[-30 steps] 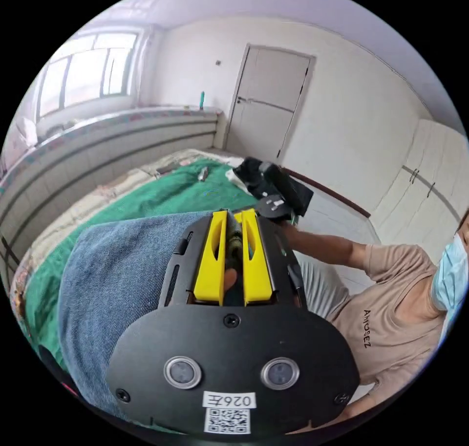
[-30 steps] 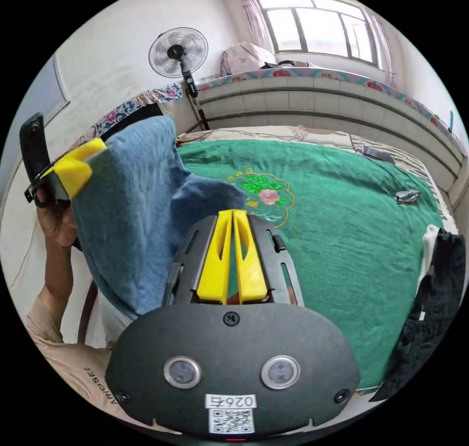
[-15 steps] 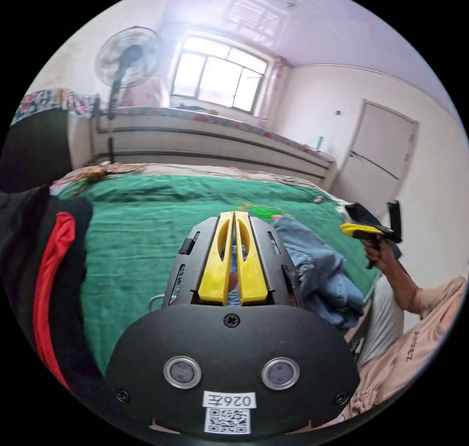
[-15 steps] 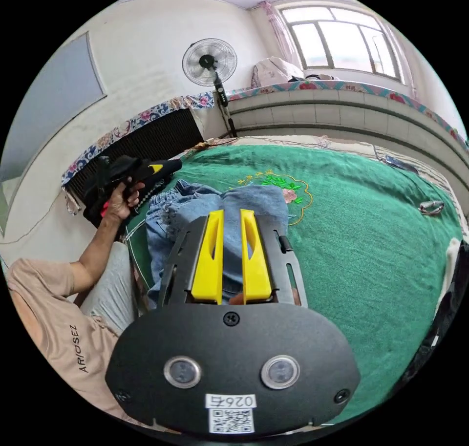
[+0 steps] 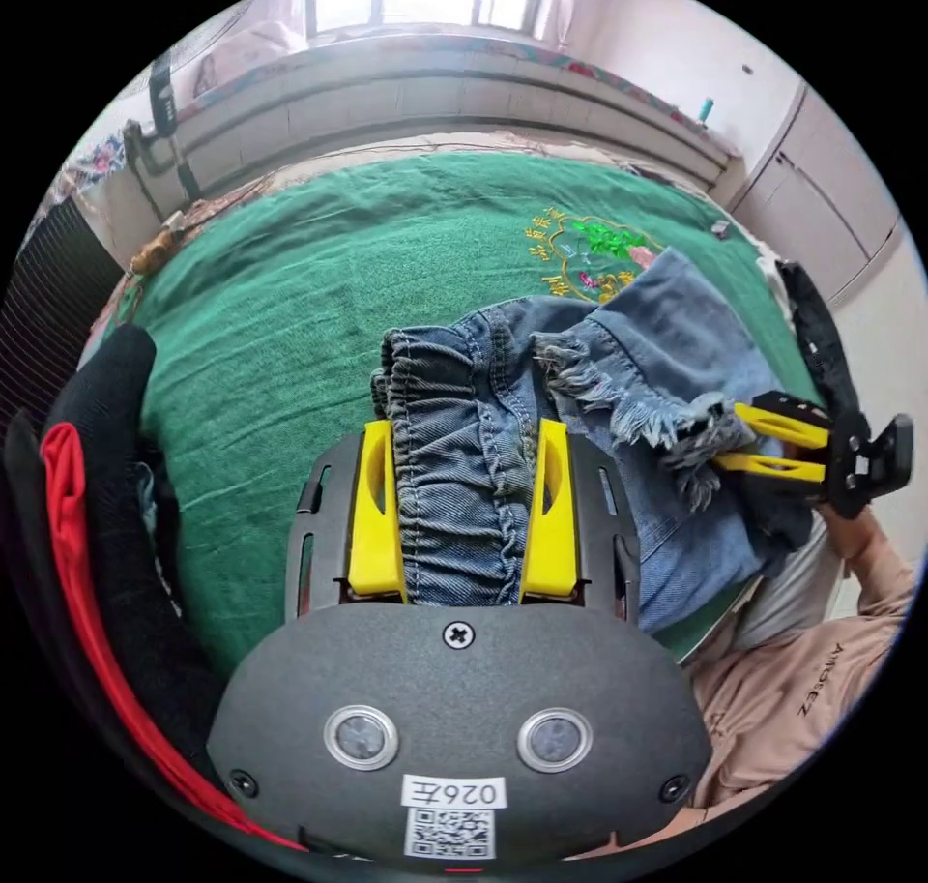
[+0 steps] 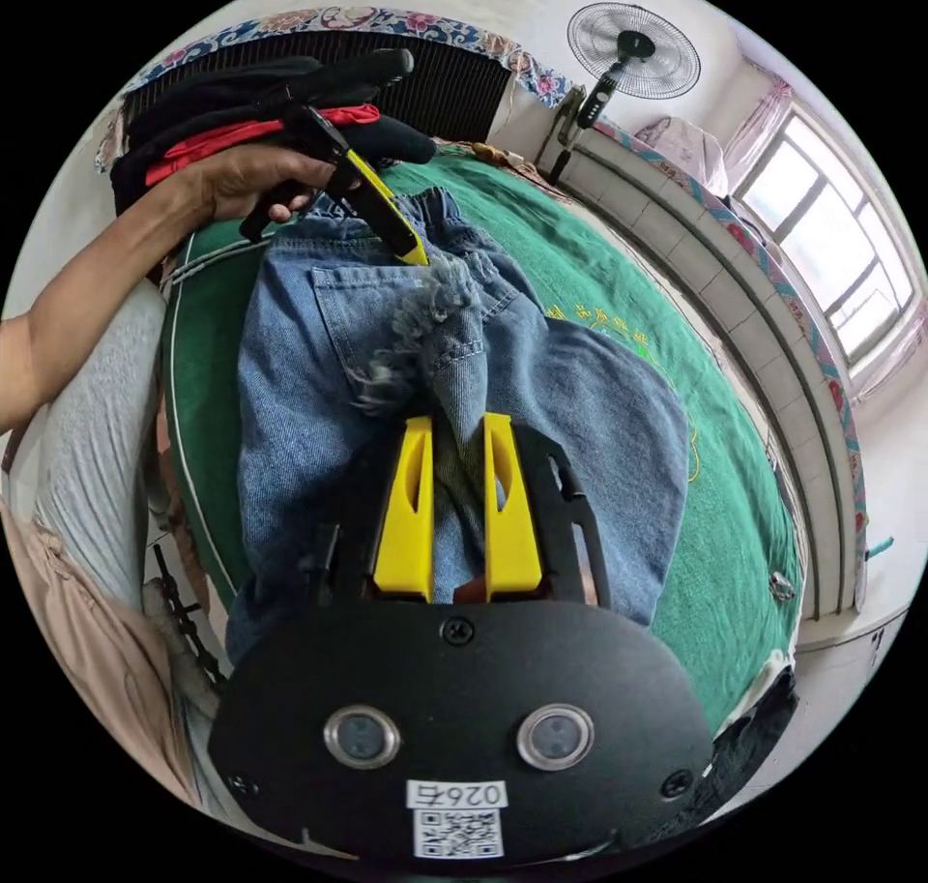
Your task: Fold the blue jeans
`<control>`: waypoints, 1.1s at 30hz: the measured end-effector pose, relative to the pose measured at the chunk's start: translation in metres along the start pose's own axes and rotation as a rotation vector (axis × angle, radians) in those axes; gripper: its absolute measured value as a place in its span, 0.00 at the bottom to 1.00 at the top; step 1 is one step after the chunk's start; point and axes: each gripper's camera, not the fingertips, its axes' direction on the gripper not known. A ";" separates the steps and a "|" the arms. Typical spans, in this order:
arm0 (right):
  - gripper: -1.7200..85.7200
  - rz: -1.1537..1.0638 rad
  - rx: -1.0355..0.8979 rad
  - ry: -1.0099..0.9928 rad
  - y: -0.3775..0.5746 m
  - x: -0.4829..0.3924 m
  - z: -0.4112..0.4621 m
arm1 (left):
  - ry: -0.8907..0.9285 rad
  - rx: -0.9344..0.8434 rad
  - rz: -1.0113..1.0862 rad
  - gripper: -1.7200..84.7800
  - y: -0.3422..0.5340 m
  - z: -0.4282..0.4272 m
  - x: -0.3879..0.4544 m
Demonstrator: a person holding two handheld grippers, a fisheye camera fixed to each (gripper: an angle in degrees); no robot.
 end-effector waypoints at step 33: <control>0.04 1.247 0.336 0.597 0.311 0.326 -0.224 | 0.153 0.433 -0.368 0.08 0.118 -0.103 -0.176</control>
